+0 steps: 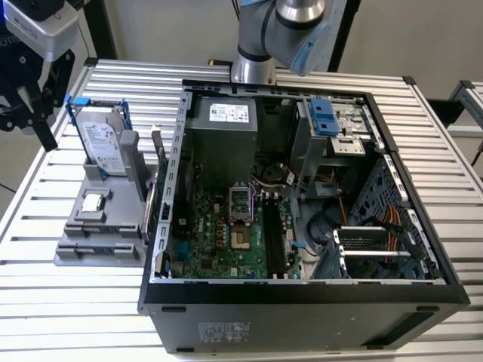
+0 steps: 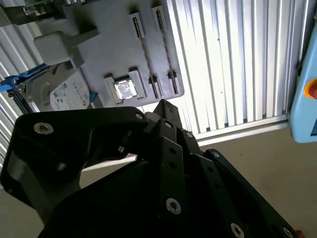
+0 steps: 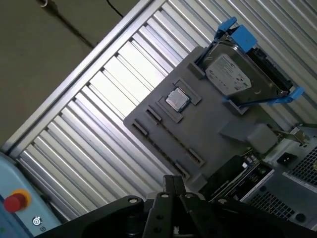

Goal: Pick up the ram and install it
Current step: 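Pick up the ram and move it above insertion slot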

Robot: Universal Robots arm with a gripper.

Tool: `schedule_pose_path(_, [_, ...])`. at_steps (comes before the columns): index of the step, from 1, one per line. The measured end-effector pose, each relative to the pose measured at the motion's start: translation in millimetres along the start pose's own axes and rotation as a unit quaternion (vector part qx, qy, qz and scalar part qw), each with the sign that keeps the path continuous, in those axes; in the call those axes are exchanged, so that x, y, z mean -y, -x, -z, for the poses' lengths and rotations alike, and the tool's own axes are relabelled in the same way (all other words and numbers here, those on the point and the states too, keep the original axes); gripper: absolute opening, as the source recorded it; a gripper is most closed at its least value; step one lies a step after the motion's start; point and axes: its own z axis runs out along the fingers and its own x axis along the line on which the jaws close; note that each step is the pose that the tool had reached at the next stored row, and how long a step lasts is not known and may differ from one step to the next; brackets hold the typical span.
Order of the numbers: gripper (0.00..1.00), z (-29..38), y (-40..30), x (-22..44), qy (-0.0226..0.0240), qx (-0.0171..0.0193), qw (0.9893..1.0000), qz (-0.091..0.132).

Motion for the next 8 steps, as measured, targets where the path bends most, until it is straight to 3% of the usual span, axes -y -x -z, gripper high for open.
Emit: schedule_pose_path(8, [0.00, 0.0, 0.1, -0.1, 0.0016, 0.0011, 0.9996, 0.029])
